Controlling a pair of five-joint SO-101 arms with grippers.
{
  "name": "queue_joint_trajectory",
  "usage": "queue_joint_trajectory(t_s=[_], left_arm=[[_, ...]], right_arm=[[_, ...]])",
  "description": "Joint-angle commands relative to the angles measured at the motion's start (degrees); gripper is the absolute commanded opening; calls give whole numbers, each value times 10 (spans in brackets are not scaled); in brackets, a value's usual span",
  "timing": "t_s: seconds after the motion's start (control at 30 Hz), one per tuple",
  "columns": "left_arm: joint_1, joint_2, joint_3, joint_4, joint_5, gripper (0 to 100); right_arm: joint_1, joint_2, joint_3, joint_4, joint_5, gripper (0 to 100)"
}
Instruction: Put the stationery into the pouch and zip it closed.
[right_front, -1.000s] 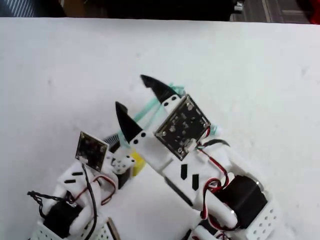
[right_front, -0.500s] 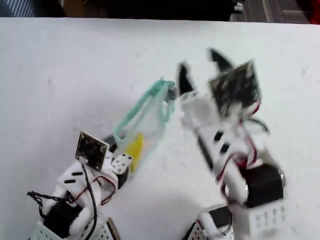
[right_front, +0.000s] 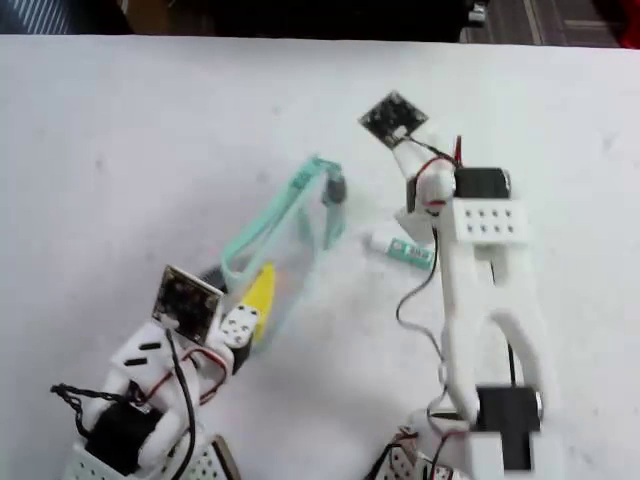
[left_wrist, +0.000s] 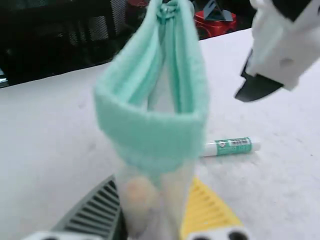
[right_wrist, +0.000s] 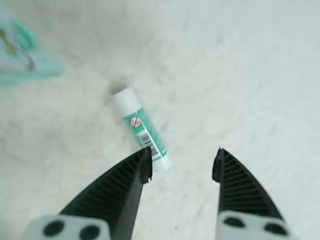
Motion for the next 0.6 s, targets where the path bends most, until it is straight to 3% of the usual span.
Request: queue_joint_trajectory(t_s=[0.0, 0.2, 0.57], left_arm=[[-72, 0, -21, -31, 28, 23], [-153, 0, -22, -33, 97, 23], [-154, 0, -24, -33, 95, 23]], right_arm=[[2, 76, -24, -36, 14, 187], [-14, 189, -25, -92, 49, 187], [-43, 245, -25, -124, 78, 184]])
